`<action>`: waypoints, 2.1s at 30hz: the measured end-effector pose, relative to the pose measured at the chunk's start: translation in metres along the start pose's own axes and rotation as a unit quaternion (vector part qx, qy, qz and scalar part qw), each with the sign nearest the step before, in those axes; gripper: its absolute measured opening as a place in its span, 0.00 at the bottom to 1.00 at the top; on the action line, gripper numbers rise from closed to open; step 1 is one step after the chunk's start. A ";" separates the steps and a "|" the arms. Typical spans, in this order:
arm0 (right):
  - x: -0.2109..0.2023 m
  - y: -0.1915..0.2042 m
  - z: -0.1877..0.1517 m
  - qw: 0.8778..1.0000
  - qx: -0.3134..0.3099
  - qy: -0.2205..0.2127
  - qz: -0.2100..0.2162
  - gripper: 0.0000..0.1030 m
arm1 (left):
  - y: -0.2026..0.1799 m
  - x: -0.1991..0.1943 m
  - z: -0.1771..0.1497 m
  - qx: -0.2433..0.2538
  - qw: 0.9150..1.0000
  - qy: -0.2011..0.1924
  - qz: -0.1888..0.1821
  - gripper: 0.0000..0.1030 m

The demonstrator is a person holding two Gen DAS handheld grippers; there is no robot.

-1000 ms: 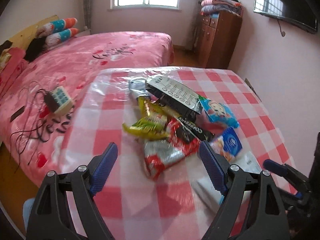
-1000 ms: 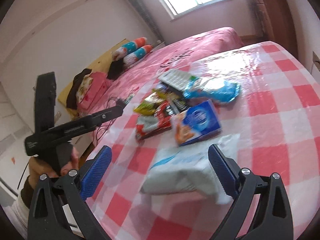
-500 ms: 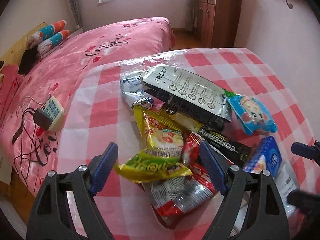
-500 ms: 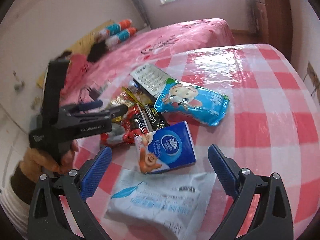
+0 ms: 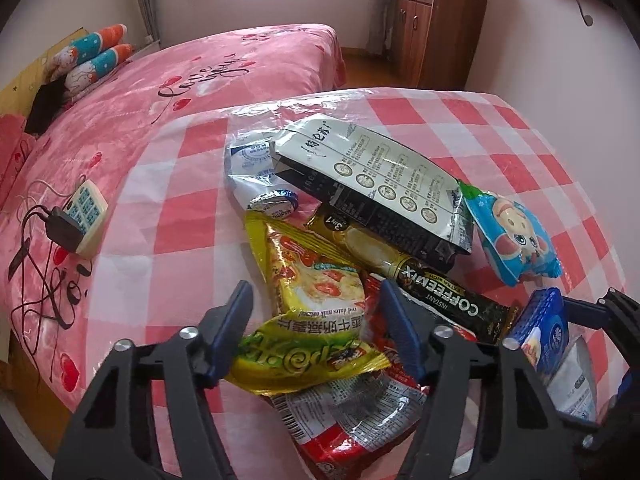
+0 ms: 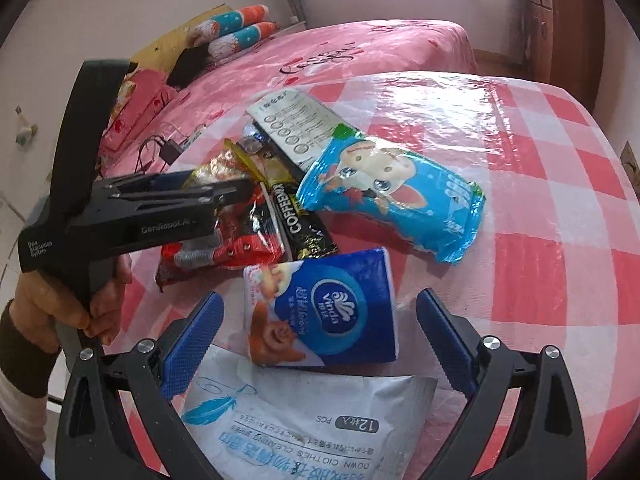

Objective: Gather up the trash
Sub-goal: 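Grasp the yellow snack bag with the left tool while the right tool grasps the Vinda tissue pack, then lift the yellow snack bag with the left tool while the right tool carries the Vinda pack toward the bucket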

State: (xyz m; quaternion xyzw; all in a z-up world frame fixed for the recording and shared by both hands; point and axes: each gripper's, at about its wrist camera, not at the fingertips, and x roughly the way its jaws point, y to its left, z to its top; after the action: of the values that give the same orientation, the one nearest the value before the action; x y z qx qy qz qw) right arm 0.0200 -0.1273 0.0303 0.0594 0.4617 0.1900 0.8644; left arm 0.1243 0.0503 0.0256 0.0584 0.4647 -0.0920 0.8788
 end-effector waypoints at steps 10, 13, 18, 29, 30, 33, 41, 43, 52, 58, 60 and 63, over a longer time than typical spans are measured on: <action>0.009 0.007 -0.007 0.999 -0.032 0.007 -0.030 0.74 | 0.003 -0.005 -0.006 -0.032 0.999 -0.005 -0.002 0.42; 0.008 0.004 -0.009 0.999 -0.031 0.000 -0.028 0.72 | 0.004 -0.010 -0.011 -0.043 0.999 -0.006 -0.008 0.40; 0.003 -0.002 -0.015 1.000 -0.024 -0.012 -0.013 0.71 | -0.004 -0.024 -0.028 -0.047 0.998 -0.013 -0.027 0.40; -0.019 -0.018 -0.035 0.997 0.007 -0.036 0.070 0.70 | -0.018 -0.054 -0.072 -0.075 0.995 -0.021 -0.061 0.40; -0.021 -0.018 -0.036 0.997 0.009 -0.039 0.073 0.70 | -0.019 -0.057 -0.075 -0.077 0.995 -0.022 -0.064 0.40; -0.029 -0.020 -0.039 0.995 0.012 -0.054 0.082 0.70 | -0.018 -0.065 -0.084 -0.087 0.994 -0.035 -0.065 0.40; -0.048 -0.016 -0.047 0.991 0.013 -0.102 0.086 0.70 | -0.003 -0.084 -0.102 -0.131 0.987 -0.058 -0.073 0.40; -0.055 -0.016 -0.050 0.990 0.012 -0.115 0.085 0.70 | 0.001 -0.090 -0.106 -0.139 0.985 -0.064 -0.074 0.40; -0.076 -0.022 -0.062 0.984 0.029 -0.158 0.082 0.70 | 0.015 -0.111 -0.124 -0.156 0.981 -0.082 -0.078 0.40; -0.082 -0.035 -0.069 0.977 0.076 -0.163 0.110 0.70 | 0.021 -0.121 -0.141 -0.161 0.980 -0.081 -0.087 0.40; -0.083 -0.040 -0.072 0.975 0.091 -0.164 0.117 0.70 | 0.022 -0.125 -0.148 -0.161 0.979 -0.081 -0.091 0.40; -0.088 -0.043 -0.073 0.973 0.102 -0.168 0.123 0.70 | 0.023 -0.130 -0.158 -0.161 0.979 -0.079 -0.096 0.40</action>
State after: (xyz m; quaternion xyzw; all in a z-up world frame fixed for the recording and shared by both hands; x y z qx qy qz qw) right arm -0.0721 -0.2063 0.0449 0.2347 0.3163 0.2341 0.8888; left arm -0.0698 0.1161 0.0449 -0.1360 0.4055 -0.1047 0.8978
